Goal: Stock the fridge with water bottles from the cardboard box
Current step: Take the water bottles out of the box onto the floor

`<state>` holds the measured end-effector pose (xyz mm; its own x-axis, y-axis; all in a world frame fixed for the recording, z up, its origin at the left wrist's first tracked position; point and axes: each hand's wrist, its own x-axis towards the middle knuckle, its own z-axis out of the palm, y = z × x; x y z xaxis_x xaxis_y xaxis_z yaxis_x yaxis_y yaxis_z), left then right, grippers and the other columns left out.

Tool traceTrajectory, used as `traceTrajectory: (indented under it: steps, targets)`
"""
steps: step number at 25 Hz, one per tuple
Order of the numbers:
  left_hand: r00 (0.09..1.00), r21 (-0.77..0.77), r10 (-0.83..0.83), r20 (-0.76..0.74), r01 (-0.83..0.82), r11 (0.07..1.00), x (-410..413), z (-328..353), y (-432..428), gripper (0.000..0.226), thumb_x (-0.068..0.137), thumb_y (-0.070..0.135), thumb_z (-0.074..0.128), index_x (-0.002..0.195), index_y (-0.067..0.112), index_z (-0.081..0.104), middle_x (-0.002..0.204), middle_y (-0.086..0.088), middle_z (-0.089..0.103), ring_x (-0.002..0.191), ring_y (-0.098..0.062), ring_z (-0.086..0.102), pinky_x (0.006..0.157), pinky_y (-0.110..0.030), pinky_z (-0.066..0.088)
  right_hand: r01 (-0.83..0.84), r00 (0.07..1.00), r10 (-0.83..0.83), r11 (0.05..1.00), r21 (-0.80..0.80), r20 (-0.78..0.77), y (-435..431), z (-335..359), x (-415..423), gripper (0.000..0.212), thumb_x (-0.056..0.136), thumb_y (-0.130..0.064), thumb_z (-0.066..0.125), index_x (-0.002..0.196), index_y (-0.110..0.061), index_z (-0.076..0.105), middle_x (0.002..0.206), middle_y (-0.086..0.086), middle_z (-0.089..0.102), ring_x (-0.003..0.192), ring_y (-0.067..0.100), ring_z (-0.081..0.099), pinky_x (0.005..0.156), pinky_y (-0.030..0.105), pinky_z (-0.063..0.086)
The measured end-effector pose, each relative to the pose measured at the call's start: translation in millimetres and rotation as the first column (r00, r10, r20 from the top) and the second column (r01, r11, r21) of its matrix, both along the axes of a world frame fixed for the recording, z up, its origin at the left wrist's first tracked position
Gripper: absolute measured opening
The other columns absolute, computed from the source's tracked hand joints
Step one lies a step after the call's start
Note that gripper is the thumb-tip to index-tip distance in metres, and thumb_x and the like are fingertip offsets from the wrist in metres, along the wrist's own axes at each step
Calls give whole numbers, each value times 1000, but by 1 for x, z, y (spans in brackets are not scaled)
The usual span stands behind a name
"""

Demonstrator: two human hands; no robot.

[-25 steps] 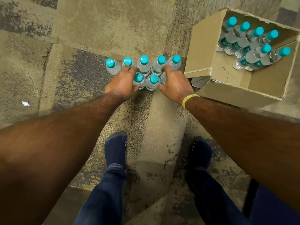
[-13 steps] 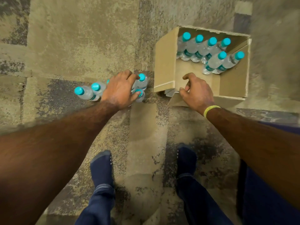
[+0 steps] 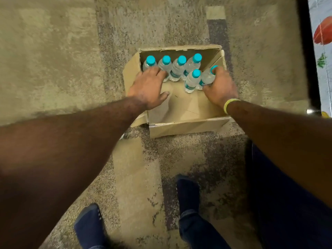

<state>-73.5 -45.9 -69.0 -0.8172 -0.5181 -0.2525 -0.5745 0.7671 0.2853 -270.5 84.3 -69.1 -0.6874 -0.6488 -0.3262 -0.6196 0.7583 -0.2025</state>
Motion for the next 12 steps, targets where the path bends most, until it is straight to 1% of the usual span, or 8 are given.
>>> traceTrajectory:
  steps: [2,3,6,8,9,10,12]
  targets:
    - [999,57,-53,-8,54,997,-35,-4,1,62,89,42,61,141,16,40,139,-11,45,127,-29,45,106,-44,39,15,1000,-13,997,82,-17,-6,-2,-25,62,87,-30,64,141,-14,37,132,16,55,118,35,55,97,46,49]
    - [997,87,-78,-2,78,993,-53,-7,3,62,88,39,62,142,16,39,140,-12,45,126,-29,46,105,-43,40,-1,1000,3,993,118,-18,-8,-5,-35,62,88,-30,63,141,-14,36,132,16,56,117,35,57,96,46,50]
    - [994,171,-100,53,90,981,-98,-17,14,67,88,34,64,146,19,34,144,-13,42,127,-31,47,102,-44,42,-102,994,105,977,187,-6,-16,-14,-46,48,93,-31,57,135,-12,45,129,15,58,114,34,58,93,43,50]
    - [995,208,-49,85,30,978,-118,-28,23,69,87,30,66,147,21,32,149,-13,37,130,-32,46,103,-44,42,-176,982,186,967,183,-36,-22,-20,-49,40,94,-27,55,129,-9,49,127,18,58,115,35,57,92,42,48]
    - [996,205,-16,87,-2,979,-124,-34,27,68,87,27,67,146,21,34,149,-13,35,130,-32,45,104,-44,42,-204,975,215,964,171,-48,-25,-22,-50,38,94,-25,56,127,-8,50,126,19,59,115,36,57,92,41,47]
    - [998,192,16,68,-29,981,-128,-41,30,64,87,24,67,144,20,38,148,-14,36,129,-32,46,103,-44,42,-225,970,236,962,157,-56,-26,-24,-50,37,94,-24,57,126,-8,51,125,19,59,114,36,57,92,41,47]
    - [998,178,56,-11,-54,983,-128,-50,32,49,89,20,66,135,16,48,141,-13,45,123,-30,51,101,-42,43,-249,965,256,961,117,-54,-23,-29,-50,38,93,-26,60,126,-10,51,122,16,61,111,33,59,90,40,49]
